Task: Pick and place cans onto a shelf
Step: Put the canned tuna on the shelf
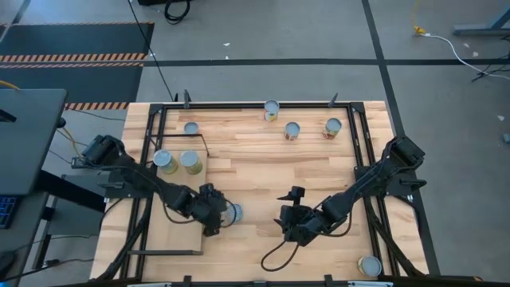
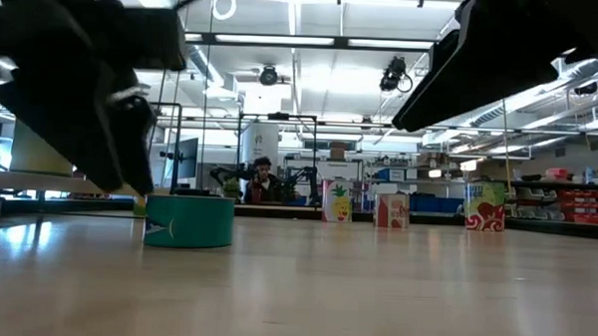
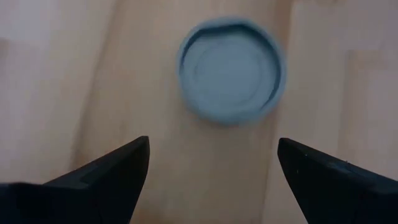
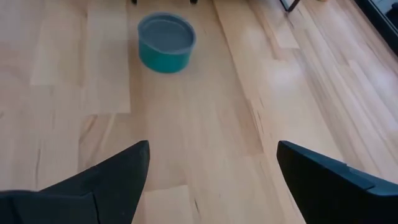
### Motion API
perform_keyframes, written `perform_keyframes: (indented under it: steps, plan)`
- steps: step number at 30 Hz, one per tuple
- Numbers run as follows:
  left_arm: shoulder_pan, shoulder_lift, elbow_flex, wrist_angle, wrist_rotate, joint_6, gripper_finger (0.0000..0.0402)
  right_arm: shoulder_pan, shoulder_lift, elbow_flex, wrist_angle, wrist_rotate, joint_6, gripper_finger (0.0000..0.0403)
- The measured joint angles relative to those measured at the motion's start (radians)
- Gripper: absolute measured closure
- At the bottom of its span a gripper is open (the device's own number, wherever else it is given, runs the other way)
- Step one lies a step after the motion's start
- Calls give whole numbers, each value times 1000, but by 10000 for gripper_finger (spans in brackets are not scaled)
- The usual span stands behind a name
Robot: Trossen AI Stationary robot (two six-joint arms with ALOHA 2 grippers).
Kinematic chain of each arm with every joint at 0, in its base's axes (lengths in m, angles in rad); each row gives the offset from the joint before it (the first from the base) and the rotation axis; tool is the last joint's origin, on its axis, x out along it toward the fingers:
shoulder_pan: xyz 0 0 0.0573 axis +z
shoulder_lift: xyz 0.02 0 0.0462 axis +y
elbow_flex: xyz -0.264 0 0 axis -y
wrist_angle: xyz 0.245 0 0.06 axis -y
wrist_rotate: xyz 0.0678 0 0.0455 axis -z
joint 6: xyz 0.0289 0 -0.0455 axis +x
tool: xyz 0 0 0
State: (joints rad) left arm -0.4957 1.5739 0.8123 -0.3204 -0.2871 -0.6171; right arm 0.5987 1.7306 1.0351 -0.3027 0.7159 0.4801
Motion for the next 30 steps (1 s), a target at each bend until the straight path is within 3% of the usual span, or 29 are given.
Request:
perform_keyframes:
  steps: [6, 11, 17, 22, 30]
  plan:
    - [36, 23, -71, 254, 12, 46, 42, -3, 0, 0, 19, -1, -17, 45]
    - [39, 95, -74, 290, 3, 76, 42, -18, 1, 0, 30, -2, -36, 45]
    - [39, 173, -71, 452, -15, 113, 42, -48, 1, 1, 41, -3, -70, 45]
    - [38, 180, -71, 457, -44, 114, 46, -80, 1, 0, 52, -34, -91, 45]
    - [39, 180, -71, 536, -59, 167, 117, -135, 1, 0, 68, -61, -98, 46]
